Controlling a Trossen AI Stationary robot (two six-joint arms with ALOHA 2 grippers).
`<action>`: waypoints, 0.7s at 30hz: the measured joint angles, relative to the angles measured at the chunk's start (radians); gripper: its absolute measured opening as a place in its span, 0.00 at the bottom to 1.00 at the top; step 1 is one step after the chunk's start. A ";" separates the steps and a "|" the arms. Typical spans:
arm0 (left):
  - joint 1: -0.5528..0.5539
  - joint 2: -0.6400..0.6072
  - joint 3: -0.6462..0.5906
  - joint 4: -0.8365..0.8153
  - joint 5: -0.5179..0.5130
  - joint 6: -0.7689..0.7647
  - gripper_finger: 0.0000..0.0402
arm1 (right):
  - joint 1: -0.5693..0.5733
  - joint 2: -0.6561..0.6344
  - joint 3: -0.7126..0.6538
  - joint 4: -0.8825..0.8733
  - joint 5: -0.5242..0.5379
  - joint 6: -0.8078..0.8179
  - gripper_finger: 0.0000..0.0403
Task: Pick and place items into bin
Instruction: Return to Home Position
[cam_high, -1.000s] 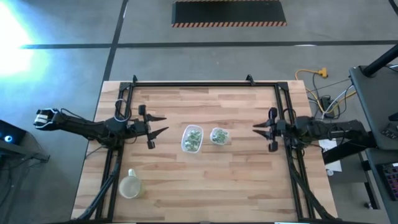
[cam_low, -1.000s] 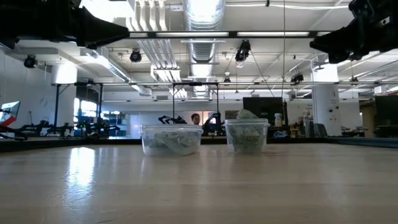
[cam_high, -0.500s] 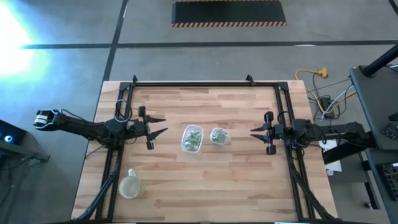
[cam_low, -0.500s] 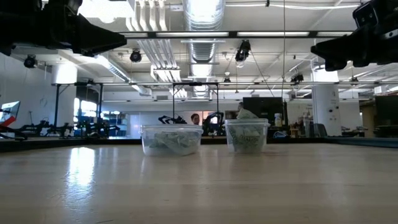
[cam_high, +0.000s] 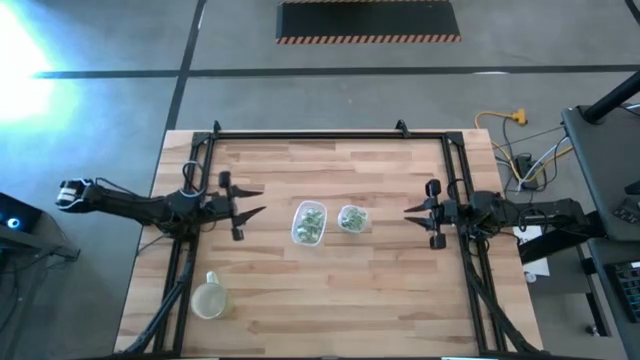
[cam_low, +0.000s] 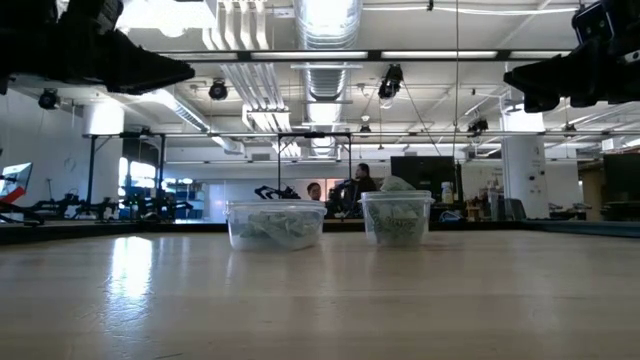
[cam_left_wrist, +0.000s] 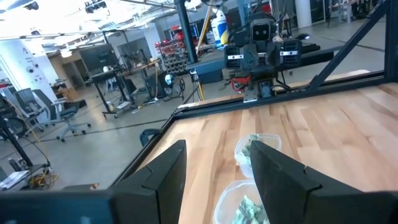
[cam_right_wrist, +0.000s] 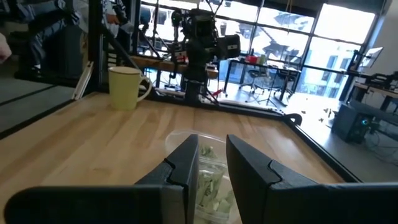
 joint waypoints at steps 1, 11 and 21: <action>0.000 -0.015 -0.013 0.001 0.001 0.000 0.40 | 0.000 0.000 0.000 0.000 0.000 0.000 0.18; 0.000 -0.295 -0.135 -0.041 0.068 0.006 0.40 | 0.000 0.001 0.000 -0.002 0.000 0.012 0.18; 0.000 -0.436 -0.129 -0.185 0.210 0.033 0.40 | 0.000 0.002 0.000 -0.002 0.002 0.019 0.18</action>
